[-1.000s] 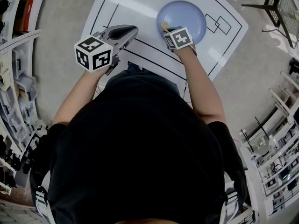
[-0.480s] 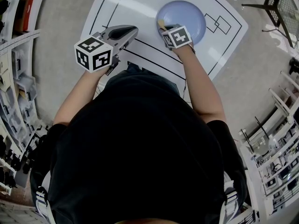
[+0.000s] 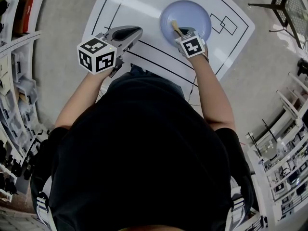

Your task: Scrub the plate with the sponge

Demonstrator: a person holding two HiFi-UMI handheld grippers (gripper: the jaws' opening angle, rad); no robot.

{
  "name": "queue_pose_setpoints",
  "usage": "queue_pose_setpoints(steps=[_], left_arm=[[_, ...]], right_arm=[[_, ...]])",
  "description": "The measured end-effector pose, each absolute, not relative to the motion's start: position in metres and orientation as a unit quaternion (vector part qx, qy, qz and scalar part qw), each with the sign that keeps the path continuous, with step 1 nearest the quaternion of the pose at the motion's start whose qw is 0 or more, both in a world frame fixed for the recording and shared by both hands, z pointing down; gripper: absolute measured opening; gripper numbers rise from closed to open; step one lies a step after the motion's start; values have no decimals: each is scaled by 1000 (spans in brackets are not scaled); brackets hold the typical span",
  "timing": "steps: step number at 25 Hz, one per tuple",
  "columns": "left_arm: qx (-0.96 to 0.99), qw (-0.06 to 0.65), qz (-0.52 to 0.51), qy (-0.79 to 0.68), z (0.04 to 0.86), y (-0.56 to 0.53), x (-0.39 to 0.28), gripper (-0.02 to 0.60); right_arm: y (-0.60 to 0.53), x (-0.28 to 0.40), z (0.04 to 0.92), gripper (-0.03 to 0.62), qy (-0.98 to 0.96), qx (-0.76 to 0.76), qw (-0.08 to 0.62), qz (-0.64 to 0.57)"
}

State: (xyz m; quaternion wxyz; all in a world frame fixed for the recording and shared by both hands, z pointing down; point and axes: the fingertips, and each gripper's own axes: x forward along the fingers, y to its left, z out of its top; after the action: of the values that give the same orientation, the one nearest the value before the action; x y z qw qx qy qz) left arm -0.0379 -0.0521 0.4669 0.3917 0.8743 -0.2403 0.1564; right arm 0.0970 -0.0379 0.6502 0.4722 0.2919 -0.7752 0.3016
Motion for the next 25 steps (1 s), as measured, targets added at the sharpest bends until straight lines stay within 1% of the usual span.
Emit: queue_pose_setpoints(steps=[5, 11, 25], left_arm=[[875, 391, 158, -238, 467, -54, -35, 25], [874, 394, 162, -235, 471, -52, -35, 25], [871, 398, 163, -236, 475, -55, -36, 25]], right_arm=[[-34, 113, 657, 37, -764, 289, 509, 272], [-25, 108, 666, 37, -757, 269, 537, 255], [-41, 90, 668, 37, -768, 246, 538, 246]])
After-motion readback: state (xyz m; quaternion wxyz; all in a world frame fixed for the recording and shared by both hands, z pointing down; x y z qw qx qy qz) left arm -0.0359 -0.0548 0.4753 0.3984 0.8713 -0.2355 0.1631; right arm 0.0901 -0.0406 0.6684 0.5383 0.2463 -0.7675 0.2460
